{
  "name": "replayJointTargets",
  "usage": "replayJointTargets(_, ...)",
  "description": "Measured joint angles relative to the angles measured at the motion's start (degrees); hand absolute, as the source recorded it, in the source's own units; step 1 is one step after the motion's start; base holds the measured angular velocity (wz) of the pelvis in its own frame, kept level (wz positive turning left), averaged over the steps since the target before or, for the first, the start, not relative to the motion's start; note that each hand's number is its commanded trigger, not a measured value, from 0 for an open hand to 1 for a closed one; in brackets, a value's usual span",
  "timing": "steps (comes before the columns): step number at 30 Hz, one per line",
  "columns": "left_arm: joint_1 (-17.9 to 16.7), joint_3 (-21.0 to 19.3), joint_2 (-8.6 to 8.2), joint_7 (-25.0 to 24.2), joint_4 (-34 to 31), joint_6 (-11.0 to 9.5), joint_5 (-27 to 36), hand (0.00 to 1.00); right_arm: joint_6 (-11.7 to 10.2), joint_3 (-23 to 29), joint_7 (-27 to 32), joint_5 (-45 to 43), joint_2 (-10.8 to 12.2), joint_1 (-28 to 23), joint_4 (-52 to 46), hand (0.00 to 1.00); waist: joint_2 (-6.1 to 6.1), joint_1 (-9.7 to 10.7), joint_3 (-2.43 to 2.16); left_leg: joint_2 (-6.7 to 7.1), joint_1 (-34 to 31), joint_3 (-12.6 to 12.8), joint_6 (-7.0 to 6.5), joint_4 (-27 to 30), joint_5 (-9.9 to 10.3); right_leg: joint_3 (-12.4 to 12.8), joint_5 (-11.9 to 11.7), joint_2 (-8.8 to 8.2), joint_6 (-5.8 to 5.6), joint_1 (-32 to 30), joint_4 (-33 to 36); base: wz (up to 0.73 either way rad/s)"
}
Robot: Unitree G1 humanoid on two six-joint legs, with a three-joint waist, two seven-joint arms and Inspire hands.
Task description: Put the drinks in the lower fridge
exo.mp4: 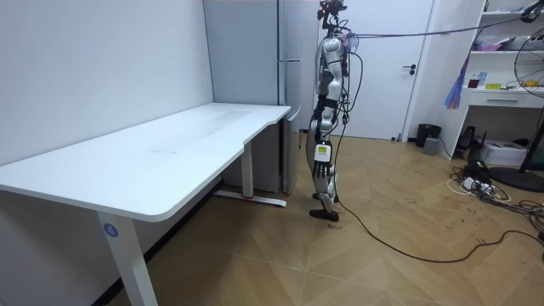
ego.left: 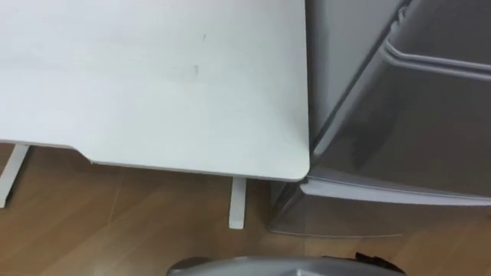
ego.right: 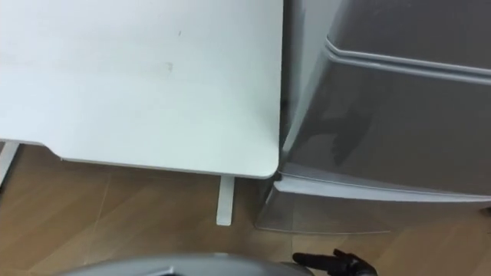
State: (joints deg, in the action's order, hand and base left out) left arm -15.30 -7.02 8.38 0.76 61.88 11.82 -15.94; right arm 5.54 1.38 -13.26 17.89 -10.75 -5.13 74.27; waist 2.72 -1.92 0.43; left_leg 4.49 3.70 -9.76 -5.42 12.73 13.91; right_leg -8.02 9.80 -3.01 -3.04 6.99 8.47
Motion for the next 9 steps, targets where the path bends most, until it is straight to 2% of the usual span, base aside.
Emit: replayJointTargets(9,2.38,0.12,-0.02,-3.08,0.02,0.39,-2.61,0.0,0.32,0.03,-0.61,0.2,0.0,0.03,0.0,0.0,0.03,0.24,-0.08,-0.4,-0.03,0.25,0.55,0.01,-0.19,0.34,0.0,0.42,0.34,-0.05,0.01,-0.01)
